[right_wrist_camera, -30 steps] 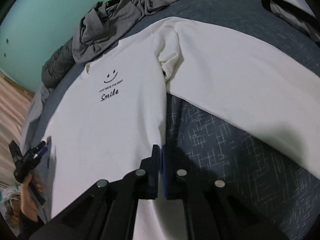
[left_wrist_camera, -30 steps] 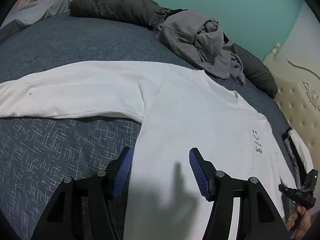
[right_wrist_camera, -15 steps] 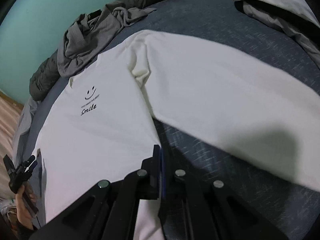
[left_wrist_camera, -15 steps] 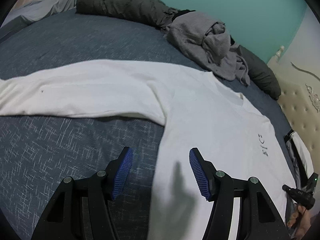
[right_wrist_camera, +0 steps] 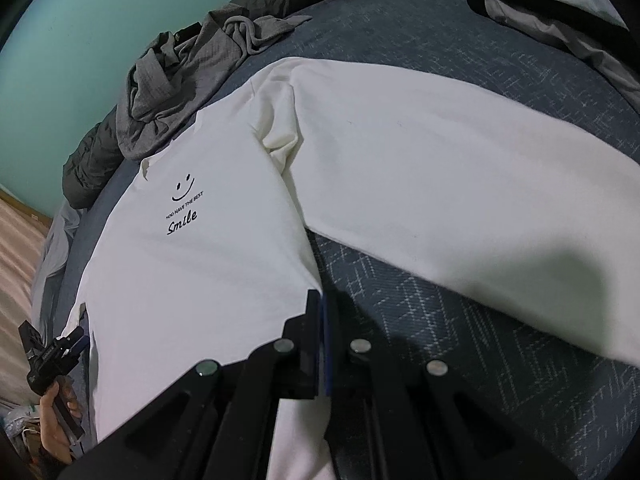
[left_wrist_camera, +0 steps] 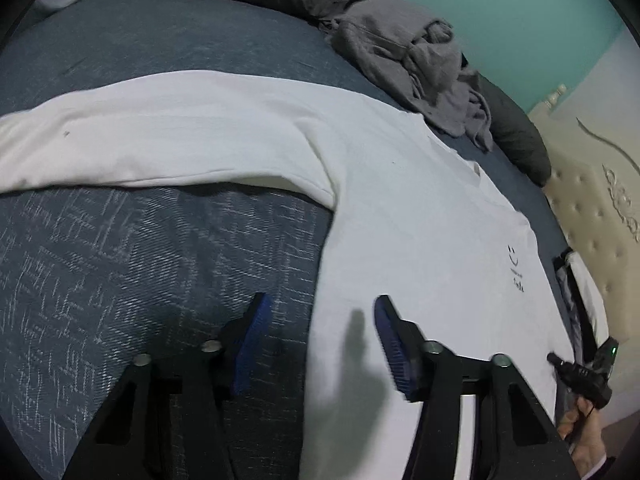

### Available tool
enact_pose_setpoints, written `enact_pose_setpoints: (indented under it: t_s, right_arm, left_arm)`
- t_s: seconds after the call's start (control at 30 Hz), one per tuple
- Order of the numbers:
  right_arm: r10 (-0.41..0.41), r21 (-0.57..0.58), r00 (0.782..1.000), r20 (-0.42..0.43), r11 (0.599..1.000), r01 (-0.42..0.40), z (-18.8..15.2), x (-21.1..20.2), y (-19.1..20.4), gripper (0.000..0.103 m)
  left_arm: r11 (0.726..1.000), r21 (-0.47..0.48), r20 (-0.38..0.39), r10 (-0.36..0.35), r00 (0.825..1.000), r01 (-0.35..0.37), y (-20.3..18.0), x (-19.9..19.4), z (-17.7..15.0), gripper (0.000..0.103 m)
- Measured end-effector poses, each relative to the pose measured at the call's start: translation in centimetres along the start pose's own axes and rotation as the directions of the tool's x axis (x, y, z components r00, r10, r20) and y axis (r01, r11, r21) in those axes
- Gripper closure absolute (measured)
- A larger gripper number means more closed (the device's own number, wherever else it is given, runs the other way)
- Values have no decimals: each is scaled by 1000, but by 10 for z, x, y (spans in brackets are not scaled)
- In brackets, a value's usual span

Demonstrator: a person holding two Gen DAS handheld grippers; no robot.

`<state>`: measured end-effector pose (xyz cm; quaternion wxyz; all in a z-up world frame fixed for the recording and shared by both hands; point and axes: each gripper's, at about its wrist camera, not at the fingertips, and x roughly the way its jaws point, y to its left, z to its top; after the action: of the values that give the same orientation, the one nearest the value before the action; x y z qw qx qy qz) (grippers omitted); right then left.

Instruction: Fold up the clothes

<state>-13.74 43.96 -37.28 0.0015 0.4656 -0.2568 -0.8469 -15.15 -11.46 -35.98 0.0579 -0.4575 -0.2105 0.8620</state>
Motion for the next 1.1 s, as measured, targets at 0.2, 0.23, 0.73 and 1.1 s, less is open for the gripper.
enact_pose_setpoints:
  t_s: [0.2, 0.23, 0.73, 1.1]
  right_arm:
    - [1, -23, 1000, 14, 1000, -1, 1, -6, 2, 102]
    - [3, -27, 1000, 19, 1000, -2, 2, -8, 3, 102]
    - [9, -7, 999, -45, 1000, -10, 0, 7, 2, 102]
    - [63, 60, 998, -3, 996, -62, 14, 1, -15, 73]
  left_arm:
    - [1000, 22, -39, 12, 999, -11, -4, 11, -5, 102]
    - [1000, 26, -34, 13, 999, -12, -5, 9, -4, 102]
    - [1000, -23, 20, 22, 1000, -21, 15, -15, 2, 102]
    - [1000, -15, 16, 21, 1000, -20, 13, -15, 1, 102]
